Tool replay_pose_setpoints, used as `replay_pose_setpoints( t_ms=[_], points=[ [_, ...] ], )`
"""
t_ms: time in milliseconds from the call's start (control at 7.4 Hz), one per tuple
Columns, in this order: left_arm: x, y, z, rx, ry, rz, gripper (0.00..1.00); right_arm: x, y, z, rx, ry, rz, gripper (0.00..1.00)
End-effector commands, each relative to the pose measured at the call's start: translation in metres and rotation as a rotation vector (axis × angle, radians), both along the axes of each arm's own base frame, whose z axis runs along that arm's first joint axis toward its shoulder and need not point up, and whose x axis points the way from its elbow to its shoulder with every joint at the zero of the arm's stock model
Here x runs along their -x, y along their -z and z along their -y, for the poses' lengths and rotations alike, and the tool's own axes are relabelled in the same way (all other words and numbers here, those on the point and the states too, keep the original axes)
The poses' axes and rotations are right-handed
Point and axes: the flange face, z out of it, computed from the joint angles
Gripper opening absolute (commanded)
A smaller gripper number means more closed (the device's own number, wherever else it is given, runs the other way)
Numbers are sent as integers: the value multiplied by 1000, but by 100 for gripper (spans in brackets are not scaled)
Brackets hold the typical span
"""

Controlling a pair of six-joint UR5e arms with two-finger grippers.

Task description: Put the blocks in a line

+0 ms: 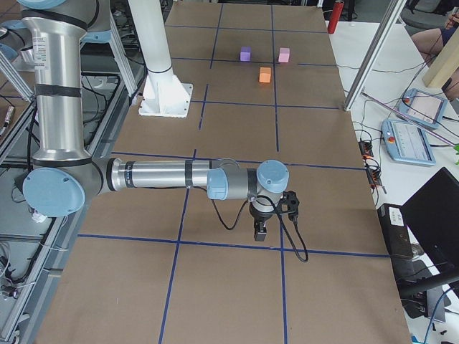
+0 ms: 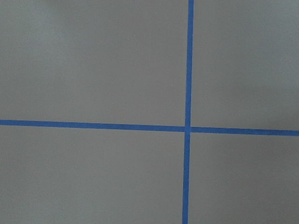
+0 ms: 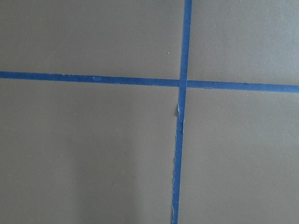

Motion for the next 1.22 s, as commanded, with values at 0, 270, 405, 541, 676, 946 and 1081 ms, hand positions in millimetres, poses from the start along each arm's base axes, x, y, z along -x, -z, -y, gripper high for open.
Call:
replay_pose_setpoints(
  t_ms=[0,270,405,541,676,946,1081],
  points=[
    [-1,-11,-2,-71,-96,16,99,0,0,0,-1,0,0,100],
    [-2,-19,-2,-76,-108,17,99,0,0,0,-1,0,0,100],
    [-3,-18,-1,-91,-110,18,99,0,0,0,-1,0,0,100],
    [-3,-15,1,-109,-108,20,99,0,0,0,1,0,0,100],
    [-16,-6,7,-106,-100,7,99,0,0,0,-1,0,0,100],
    [-87,30,28,-132,-122,-20,99,0,0,0,-1,0,0,100],
    [-147,64,42,-147,-150,-55,99,0,0,0,-1,0,0,100]
  ],
)
